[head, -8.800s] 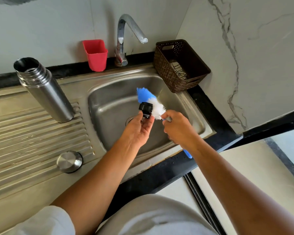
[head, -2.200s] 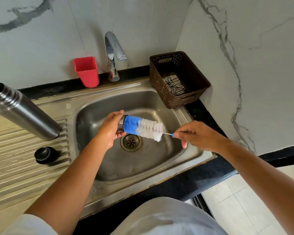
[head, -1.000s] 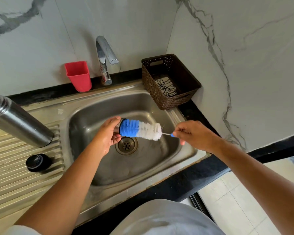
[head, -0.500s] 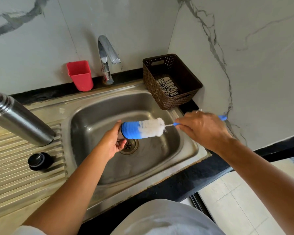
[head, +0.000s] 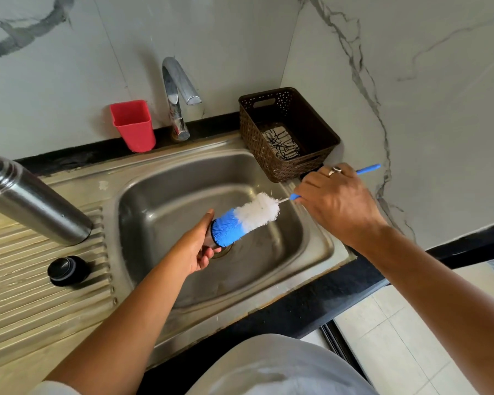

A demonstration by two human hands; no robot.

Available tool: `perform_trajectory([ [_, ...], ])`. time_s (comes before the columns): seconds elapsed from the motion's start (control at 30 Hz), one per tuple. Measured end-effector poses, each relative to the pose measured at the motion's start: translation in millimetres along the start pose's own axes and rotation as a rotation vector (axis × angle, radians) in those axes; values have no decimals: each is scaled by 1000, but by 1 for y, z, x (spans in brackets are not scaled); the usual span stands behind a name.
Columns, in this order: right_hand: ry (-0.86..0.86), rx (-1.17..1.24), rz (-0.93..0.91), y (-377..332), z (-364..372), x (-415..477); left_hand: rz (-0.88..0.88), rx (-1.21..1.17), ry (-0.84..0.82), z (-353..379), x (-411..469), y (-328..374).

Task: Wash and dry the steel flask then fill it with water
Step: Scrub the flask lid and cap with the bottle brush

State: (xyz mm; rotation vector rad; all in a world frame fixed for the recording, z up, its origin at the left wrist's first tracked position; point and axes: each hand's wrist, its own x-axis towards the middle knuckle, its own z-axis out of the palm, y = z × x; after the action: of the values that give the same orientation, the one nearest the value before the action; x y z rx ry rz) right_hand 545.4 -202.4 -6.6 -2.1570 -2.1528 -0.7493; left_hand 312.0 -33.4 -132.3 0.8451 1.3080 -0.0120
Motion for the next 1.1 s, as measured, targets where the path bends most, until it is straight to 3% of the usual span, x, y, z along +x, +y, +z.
perform_trajectory([
  [0.1,-236,282,124,0,8,-12,77,-212,1,-5,3,6],
  [0.2,-594,852,480,-1,18,-27,227,-312,-113,-13,3,13],
  [0.27,-637,1012,561,-2,16,-29,286,-301,-184,-17,5,13],
  [0.3,-617,956,522,-2,13,-28,281,-300,-195,-17,5,12],
  [0.37,-532,588,304,2,8,-23,191,-274,-157,-11,2,9],
  [0.47,-237,99,17,4,2,-10,13,-142,-74,-1,-4,2],
  [0.53,-2,-5,-74,3,-1,-3,-42,-41,-79,3,-4,-3],
  [0.57,27,-8,-73,4,-2,-2,-38,-7,-86,3,-4,-4],
  [0.63,-181,135,24,5,1,-9,25,-39,-62,-1,-4,-2],
  [0.73,-739,775,441,5,18,-31,240,-197,-146,-13,-5,11],
  [0.8,-908,1142,703,6,28,-43,362,-282,-324,-23,-7,18],
  [0.83,-912,1203,766,6,29,-45,396,-313,-393,-28,-6,19],
  [0.9,-735,993,679,7,25,-42,399,-368,-434,-28,-5,18],
  [1.0,-247,312,280,14,7,-22,177,-217,-276,-14,-8,12],
  [1.1,66,118,-35,11,-14,1,-88,26,-181,-3,-6,5],
])
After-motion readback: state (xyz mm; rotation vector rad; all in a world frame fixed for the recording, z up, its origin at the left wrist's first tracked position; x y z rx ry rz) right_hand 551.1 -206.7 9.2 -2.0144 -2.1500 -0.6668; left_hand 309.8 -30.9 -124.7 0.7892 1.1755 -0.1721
